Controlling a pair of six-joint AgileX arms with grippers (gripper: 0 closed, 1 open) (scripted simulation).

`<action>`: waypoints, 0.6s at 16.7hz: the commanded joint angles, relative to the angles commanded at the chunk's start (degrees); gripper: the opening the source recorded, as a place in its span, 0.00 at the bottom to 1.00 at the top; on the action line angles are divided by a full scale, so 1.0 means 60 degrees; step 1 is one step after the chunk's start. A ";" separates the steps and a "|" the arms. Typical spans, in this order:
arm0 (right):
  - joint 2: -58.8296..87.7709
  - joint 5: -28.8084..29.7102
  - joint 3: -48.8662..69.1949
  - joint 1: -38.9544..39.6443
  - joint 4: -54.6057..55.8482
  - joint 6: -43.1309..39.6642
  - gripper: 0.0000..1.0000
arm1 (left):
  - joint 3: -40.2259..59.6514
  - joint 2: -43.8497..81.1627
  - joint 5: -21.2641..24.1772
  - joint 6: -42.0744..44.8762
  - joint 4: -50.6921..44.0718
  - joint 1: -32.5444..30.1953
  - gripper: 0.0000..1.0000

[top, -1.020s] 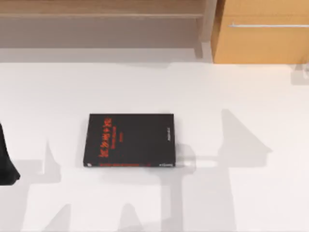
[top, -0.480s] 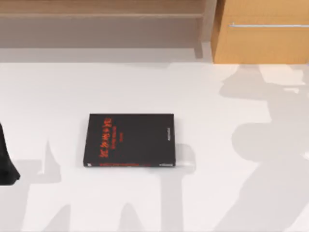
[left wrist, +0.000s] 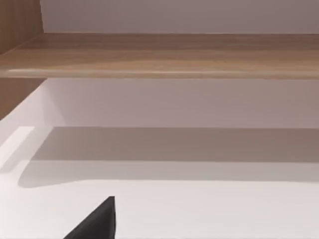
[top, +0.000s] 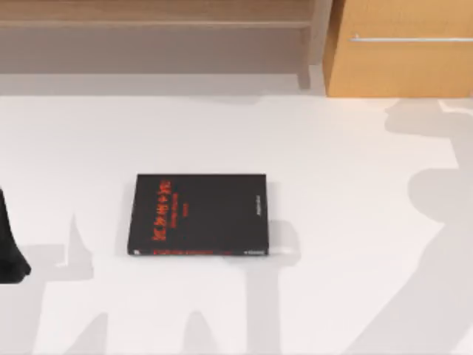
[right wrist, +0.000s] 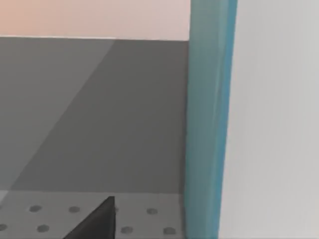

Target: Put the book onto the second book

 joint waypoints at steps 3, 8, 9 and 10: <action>-0.0006 0.0011 -0.0059 0.0040 0.0005 -0.0002 1.00 | 0.0000 0.0000 0.0000 0.0000 0.0000 0.0000 1.00; 0.0382 0.0054 0.0421 0.0066 0.0086 0.0003 1.00 | 0.0000 0.0000 0.0000 0.0000 0.0000 0.0000 1.00; 0.0523 0.0101 0.0720 0.0132 -0.0041 0.0001 1.00 | 0.0000 0.0000 0.0000 0.0000 0.0000 0.0000 1.00; 0.0688 0.0165 0.1034 0.0204 -0.0212 -0.0002 1.00 | 0.0000 0.0000 0.0000 0.0000 0.0000 0.0000 1.00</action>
